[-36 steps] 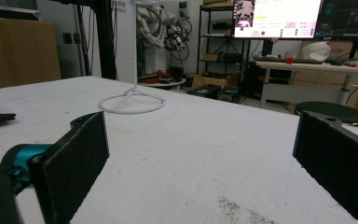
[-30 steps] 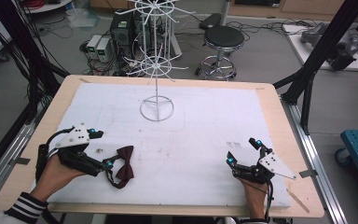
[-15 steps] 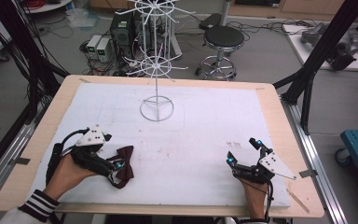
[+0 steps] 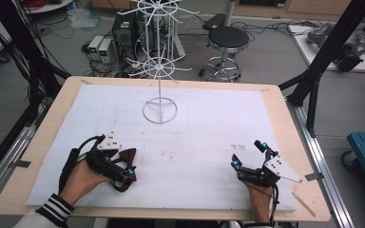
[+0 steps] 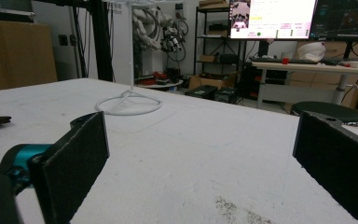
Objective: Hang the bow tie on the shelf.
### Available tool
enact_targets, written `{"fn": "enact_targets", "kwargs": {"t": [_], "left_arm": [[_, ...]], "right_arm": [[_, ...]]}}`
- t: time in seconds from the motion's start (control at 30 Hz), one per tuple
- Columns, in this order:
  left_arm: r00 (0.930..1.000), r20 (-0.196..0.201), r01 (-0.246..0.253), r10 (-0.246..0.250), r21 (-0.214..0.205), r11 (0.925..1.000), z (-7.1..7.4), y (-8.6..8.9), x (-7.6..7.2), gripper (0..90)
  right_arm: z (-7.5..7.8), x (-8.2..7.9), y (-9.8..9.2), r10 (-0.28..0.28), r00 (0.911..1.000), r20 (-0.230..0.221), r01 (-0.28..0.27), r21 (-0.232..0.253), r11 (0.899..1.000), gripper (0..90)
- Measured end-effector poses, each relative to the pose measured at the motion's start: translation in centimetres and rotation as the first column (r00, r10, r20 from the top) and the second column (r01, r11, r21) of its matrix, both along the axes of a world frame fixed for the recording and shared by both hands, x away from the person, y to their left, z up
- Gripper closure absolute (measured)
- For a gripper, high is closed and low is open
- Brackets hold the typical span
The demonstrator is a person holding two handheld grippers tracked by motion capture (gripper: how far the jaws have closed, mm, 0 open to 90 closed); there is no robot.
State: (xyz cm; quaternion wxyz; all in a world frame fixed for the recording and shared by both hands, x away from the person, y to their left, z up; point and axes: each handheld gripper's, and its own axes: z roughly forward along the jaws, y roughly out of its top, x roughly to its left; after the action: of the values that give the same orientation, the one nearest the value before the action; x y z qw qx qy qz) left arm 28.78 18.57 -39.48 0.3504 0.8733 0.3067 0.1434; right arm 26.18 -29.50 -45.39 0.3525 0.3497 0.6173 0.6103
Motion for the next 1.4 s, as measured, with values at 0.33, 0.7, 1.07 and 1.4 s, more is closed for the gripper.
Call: {"fn": "enact_targets", "kwargs": {"t": [0.33,0.7,1.07,1.4], "left_arm": [[0.9993,-0.034,-0.016,0.017,0.035,0.9993,-0.8,-0.5,0.1,2.7],[0.9962,-0.086,-0.007,0.012,0.064,0.998,-1.9,-0.9,0.4,9.9],[0.9928,-0.111,-0.035,0.044,0.083,0.996,-2.3,-1.0,0.6,15.8],[0.985,-0.156,-0.061,0.074,0.086,0.9944,-2.5,-0.8,0.7,32.0]], "right_arm": [[0.0,0.0,0.0,0.001,1.0,-0.004,-0.001,0.006,1.0,2.7],[0.0,0.0,0.0,0.0,1.0,-0.007,0.0,0.004,1.0,2.7],[0.0,0.0,0.0,0.0,1.0,-0.007,0.0,0.006,1.0,2.7],[0.0,0.0,0.0,0.001,1.0,-0.008,-0.001,0.005,1.0,2.7]]}}
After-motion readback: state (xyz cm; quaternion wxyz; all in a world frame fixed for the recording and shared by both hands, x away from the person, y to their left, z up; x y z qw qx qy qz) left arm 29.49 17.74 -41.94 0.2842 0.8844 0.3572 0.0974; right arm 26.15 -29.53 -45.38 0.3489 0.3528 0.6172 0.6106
